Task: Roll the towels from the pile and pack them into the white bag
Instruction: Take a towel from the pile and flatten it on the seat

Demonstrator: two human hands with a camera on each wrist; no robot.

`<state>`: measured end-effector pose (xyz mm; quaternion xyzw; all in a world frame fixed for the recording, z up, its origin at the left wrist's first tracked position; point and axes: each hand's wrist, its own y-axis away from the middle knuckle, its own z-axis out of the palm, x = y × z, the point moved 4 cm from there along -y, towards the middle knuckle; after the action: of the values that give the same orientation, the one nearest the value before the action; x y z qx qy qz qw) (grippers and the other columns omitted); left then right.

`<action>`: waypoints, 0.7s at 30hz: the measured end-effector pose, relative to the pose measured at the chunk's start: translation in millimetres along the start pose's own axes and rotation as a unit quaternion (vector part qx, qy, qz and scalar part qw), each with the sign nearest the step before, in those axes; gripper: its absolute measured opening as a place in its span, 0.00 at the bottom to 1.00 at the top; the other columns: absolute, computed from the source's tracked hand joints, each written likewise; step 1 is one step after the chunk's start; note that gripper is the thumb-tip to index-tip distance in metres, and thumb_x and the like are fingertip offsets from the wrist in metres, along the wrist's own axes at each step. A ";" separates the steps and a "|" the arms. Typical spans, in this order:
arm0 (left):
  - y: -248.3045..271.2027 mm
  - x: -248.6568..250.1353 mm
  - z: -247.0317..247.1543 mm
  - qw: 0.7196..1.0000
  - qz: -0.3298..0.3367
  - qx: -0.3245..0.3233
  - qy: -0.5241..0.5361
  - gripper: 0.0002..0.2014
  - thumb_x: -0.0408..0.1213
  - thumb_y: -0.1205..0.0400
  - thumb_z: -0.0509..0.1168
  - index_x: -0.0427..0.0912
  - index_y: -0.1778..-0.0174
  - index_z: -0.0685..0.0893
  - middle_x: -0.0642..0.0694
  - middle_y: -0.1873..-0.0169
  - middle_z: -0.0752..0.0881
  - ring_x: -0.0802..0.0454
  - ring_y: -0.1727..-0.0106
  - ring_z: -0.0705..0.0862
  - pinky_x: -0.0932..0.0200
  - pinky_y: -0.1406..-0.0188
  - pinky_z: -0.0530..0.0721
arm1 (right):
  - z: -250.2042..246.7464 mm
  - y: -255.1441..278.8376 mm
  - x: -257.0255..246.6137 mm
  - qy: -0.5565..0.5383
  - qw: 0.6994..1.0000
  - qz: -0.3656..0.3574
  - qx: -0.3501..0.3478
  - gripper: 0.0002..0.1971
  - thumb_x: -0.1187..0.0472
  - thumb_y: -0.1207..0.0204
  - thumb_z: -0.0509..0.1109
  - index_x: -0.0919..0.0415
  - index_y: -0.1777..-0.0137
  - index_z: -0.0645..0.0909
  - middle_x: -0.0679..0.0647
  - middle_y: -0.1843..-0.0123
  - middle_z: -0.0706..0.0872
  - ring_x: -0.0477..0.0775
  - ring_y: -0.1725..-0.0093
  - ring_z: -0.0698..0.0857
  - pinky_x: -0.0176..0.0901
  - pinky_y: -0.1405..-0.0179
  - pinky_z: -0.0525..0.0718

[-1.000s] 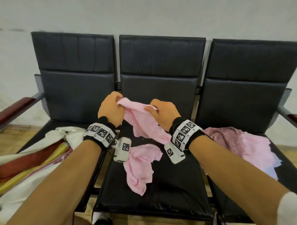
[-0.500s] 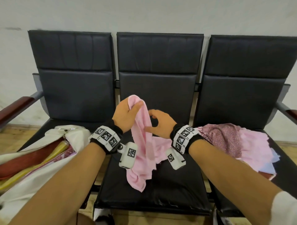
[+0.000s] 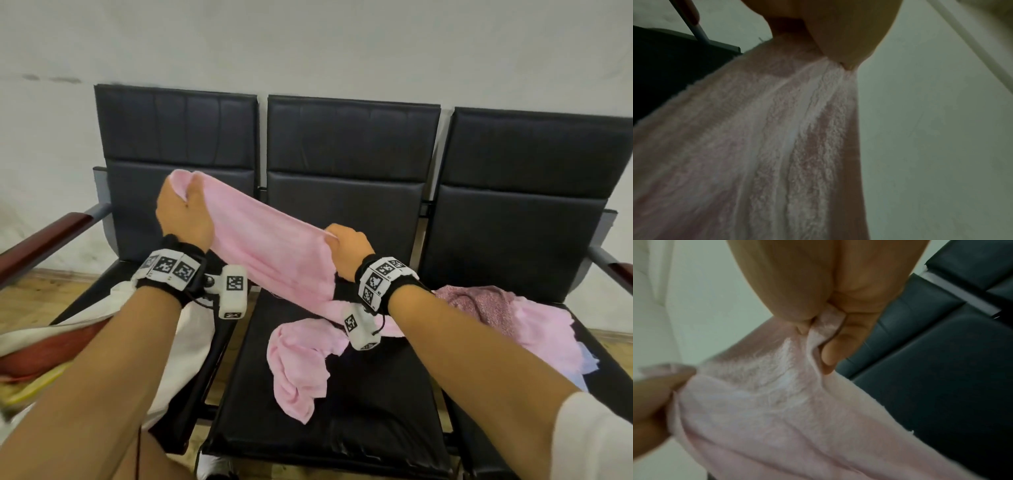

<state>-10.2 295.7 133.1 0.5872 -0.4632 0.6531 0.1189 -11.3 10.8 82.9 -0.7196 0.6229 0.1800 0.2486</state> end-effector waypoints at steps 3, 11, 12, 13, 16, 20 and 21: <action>-10.9 0.3 -22.1 0.998 -0.030 0.046 0.011 0.25 0.54 0.12 0.58 0.38 0.29 0.77 0.39 0.32 0.82 0.43 0.31 0.80 0.56 0.32 0.75 | -13.8 -2.9 -44.0 -0.139 0.989 -0.024 0.049 0.12 0.61 0.16 0.54 0.53 0.50 0.80 0.60 0.57 0.84 0.65 0.61 0.85 0.56 0.72 0.89; -25.1 0.1 -31.2 0.999 -0.032 -0.002 -0.010 0.25 0.55 0.15 0.60 0.38 0.33 0.81 0.38 0.35 0.84 0.40 0.33 0.82 0.46 0.32 0.80 | -33.7 -1.5 -96.2 -0.273 0.949 -0.103 0.118 0.13 0.66 0.15 0.52 0.55 0.48 0.78 0.60 0.51 0.82 0.63 0.57 0.86 0.51 0.78 0.88; -24.6 -0.2 -28.7 0.999 -0.020 -0.021 -0.015 0.22 0.54 0.15 0.60 0.39 0.36 0.82 0.39 0.38 0.86 0.40 0.36 0.84 0.46 0.35 0.82 | -36.7 -2.1 -93.0 -0.266 0.950 -0.103 0.125 0.13 0.66 0.15 0.52 0.55 0.47 0.79 0.59 0.52 0.82 0.62 0.59 0.86 0.52 0.78 0.88; -22.6 0.4 -24.9 0.999 -0.007 -0.042 -0.022 0.19 0.51 0.15 0.62 0.39 0.39 0.83 0.40 0.40 0.87 0.41 0.39 0.84 0.47 0.37 0.82 | -40.9 -1.9 -86.8 -0.258 0.951 -0.098 0.138 0.14 0.66 0.15 0.53 0.55 0.46 0.80 0.57 0.52 0.83 0.61 0.60 0.87 0.52 0.77 0.88; -14.7 1.3 -12.8 0.991 0.035 -0.109 -0.068 0.14 0.45 0.15 0.63 0.37 0.50 0.85 0.39 0.50 0.88 0.41 0.49 0.85 0.55 0.51 0.79 | -60.4 -3.6 -55.1 -0.220 0.949 -0.082 0.211 0.16 0.67 0.19 0.57 0.54 0.46 0.85 0.48 0.52 0.87 0.52 0.55 0.87 0.47 0.60 0.88; -5.1 -2.3 -1.7 0.978 0.062 -0.180 -0.087 0.16 0.48 0.19 0.66 0.36 0.58 0.86 0.39 0.62 0.87 0.38 0.58 0.84 0.56 0.65 0.75 | -84.2 -1.2 2.7 -0.174 0.954 -0.003 0.243 0.12 0.63 0.21 0.64 0.52 0.43 0.87 0.44 0.52 0.87 0.47 0.49 0.84 0.36 0.48 0.78; -2.2 -3.1 2.1 0.974 0.061 -0.197 -0.091 0.12 0.46 0.19 0.68 0.39 0.56 0.88 0.43 0.62 0.87 0.41 0.59 0.84 0.57 0.64 0.75 | -88.0 1.9 17.7 -0.167 0.955 0.023 0.243 0.11 0.61 0.20 0.66 0.52 0.42 0.85 0.44 0.54 0.86 0.48 0.51 0.84 0.35 0.50 0.77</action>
<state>-6.4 296.6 131.2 0.5801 -0.6262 0.4990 0.1495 -14.8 -55.0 144.0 -0.5821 0.6142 0.1463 0.5123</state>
